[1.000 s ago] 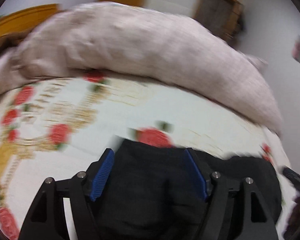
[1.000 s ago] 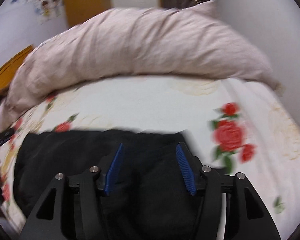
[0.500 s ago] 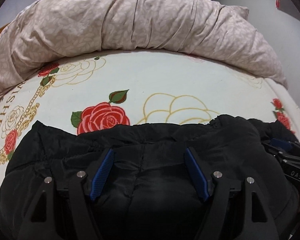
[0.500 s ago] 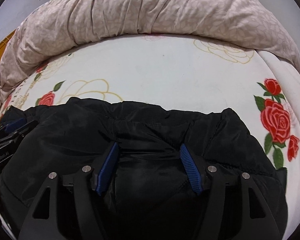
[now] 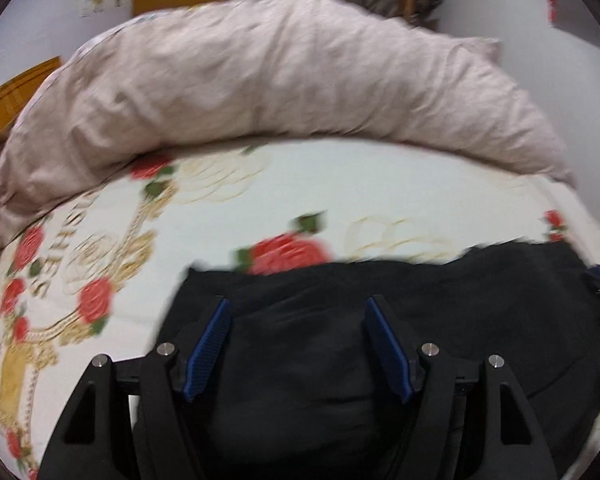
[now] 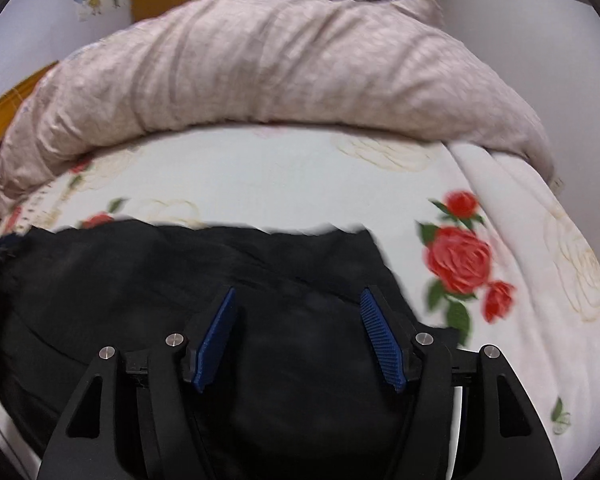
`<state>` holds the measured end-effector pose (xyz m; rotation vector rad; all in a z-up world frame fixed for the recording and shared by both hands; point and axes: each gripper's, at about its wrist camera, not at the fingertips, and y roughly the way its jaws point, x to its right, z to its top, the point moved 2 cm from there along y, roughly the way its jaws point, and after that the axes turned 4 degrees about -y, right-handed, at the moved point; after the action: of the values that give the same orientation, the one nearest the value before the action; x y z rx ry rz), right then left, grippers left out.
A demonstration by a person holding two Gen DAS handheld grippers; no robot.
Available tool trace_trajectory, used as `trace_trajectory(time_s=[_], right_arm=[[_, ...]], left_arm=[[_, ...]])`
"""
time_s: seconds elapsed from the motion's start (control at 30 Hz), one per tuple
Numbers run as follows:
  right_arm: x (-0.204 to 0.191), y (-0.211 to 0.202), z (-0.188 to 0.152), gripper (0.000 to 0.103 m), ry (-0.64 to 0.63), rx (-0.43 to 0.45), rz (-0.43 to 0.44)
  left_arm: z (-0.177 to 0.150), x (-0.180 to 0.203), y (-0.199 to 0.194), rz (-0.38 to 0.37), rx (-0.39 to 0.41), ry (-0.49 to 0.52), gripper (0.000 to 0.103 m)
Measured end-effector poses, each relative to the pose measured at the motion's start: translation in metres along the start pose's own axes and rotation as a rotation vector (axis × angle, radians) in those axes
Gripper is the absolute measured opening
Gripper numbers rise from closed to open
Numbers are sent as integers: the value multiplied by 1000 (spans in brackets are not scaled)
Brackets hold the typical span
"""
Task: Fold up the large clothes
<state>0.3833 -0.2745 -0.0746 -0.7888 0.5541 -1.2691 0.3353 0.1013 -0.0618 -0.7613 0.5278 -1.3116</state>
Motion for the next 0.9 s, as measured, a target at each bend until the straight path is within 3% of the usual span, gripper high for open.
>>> trace_trajectory(time_s=[0.07, 0.37, 0.6, 0.73, 0.9], right_arm=[[7, 16, -8, 64, 11, -4, 1], [11, 56, -13, 64, 56, 19, 21], [10, 43, -3, 64, 55, -25, -21], [1, -12, 9, 64, 50, 50, -2], [-38, -48, 11, 64, -23, 95, 75]], left_arm=[[-11, -19, 17, 17, -33, -54, 74], [-25, -19, 53, 13, 25, -90, 76], [-13, -16, 43, 48, -27, -89, 74], [-1, -10, 0, -16, 7, -128, 73], [0, 42, -44, -172, 50, -82, 73]])
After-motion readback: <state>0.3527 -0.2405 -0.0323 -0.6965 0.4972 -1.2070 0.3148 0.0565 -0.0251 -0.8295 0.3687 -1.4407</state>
